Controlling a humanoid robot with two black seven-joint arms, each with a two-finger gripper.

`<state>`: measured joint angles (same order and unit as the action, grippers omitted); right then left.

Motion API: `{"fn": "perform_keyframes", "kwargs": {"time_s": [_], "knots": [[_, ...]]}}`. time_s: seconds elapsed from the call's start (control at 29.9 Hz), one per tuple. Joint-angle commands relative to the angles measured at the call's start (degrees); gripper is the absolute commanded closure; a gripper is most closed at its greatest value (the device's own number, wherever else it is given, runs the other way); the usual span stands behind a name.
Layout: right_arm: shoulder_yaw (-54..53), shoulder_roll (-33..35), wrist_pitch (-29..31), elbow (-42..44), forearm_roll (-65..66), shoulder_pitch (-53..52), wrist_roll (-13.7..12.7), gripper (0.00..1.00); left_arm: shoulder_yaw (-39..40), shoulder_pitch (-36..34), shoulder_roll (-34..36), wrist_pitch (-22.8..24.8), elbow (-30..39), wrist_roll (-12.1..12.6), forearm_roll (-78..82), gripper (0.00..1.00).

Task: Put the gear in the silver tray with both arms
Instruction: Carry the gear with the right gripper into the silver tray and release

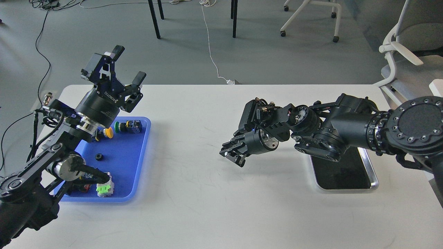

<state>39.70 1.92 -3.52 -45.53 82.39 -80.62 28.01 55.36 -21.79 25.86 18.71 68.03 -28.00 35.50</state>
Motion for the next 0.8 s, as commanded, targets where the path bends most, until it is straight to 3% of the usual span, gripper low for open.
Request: {"fn": "perform_keyframes", "kwargs": {"time_s": [0.0,0.2,0.37,0.77], "knots": [[0.3,7.1,0.2,-2.0,0.5,-2.3,0.0,0.83,-0.3,0.0,-0.3,0.0,0.0,0.0,0.0,0.02],[0.7,21.1,0.5,-3.8,5.0,-1.8,0.0,0.83,-0.6,-0.1,-1.3,0.0,0.0,0.0,0.1,0.02],[4.3,28.2,0.5,-3.4,6.8,-0.2,0.0,0.83,-0.9,-0.1,-2.2,0.0,0.0,0.0,0.2,0.02],[4.3,30.9,0.4,-0.8,6.9,8.2,0.0,0.81,-1.0,-0.1,-3.7,0.0,0.0,0.0,0.4,0.02]]}}
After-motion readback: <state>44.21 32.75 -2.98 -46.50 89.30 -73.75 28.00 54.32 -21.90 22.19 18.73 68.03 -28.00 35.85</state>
